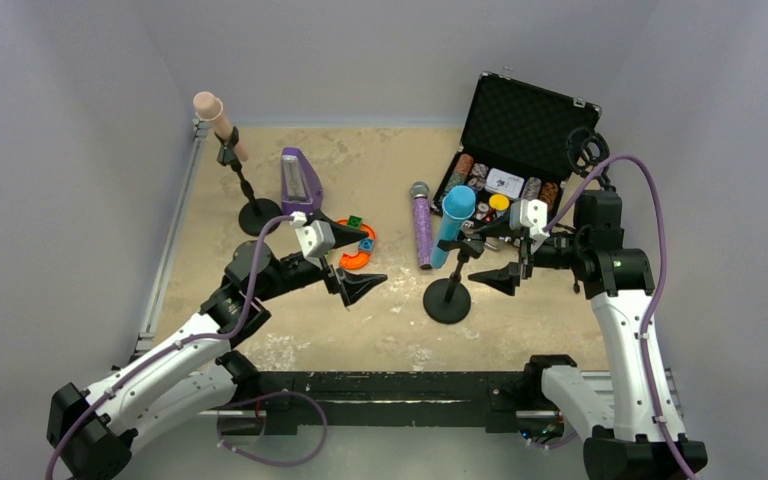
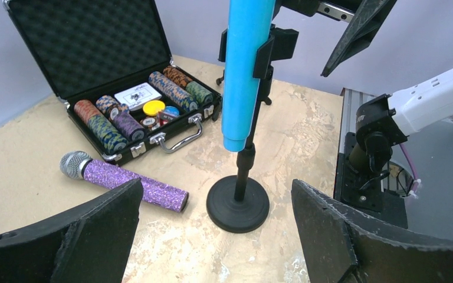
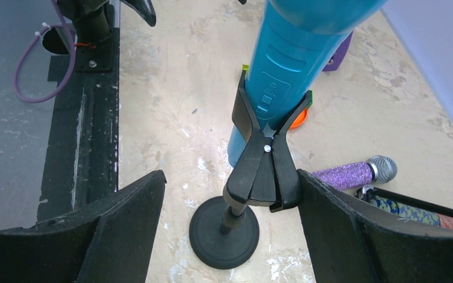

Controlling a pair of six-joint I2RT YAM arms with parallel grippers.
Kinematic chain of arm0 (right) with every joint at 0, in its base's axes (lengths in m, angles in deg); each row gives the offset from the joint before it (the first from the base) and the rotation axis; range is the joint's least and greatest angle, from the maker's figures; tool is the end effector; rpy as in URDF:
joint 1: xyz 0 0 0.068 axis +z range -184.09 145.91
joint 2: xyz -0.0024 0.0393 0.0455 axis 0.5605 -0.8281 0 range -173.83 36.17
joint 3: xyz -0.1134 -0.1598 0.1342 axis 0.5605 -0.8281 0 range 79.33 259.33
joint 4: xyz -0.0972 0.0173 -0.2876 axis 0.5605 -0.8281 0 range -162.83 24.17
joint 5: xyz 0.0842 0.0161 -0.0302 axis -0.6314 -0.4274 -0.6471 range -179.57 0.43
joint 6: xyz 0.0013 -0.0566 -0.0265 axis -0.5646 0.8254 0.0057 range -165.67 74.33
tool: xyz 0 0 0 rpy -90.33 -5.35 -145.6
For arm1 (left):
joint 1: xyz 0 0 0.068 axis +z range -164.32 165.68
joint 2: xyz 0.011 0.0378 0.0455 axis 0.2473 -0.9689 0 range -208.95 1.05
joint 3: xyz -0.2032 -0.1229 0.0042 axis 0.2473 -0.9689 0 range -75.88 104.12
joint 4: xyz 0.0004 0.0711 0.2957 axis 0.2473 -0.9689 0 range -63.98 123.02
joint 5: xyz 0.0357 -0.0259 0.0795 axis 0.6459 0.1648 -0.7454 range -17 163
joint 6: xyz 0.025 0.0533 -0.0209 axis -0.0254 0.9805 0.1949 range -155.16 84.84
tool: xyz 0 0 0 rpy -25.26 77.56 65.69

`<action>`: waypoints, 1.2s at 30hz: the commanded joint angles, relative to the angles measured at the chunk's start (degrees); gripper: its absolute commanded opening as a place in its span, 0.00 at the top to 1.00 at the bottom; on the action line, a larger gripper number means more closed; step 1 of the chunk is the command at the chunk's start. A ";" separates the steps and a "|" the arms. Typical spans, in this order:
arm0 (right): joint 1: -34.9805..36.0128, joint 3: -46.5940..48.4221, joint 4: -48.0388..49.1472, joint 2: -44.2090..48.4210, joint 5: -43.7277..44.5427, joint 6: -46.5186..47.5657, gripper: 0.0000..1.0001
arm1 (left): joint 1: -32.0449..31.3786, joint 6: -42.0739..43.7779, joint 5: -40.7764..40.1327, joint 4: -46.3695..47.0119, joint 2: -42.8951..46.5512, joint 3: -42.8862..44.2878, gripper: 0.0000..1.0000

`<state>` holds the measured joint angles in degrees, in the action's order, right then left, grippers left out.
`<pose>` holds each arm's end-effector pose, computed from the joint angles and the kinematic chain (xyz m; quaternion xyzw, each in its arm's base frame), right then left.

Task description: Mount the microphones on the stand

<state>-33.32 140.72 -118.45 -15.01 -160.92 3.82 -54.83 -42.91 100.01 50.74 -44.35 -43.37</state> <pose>0.2176 0.0481 0.3408 -0.5287 0.5730 0.3510 0.5186 0.1931 -0.1935 0.2789 0.3505 0.5828 -0.4369 0.5887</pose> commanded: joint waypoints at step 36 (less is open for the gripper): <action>-0.51 -0.30 -1.26 0.79 -2.48 2.35 0.15 | 0.24 5.60 15.29 8.15 -10.83 7.97 0.01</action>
<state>-33.53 140.70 -118.99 -15.03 -161.18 5.00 -54.83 -37.09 113.38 55.24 -54.63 -38.34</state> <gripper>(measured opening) 0.845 0.992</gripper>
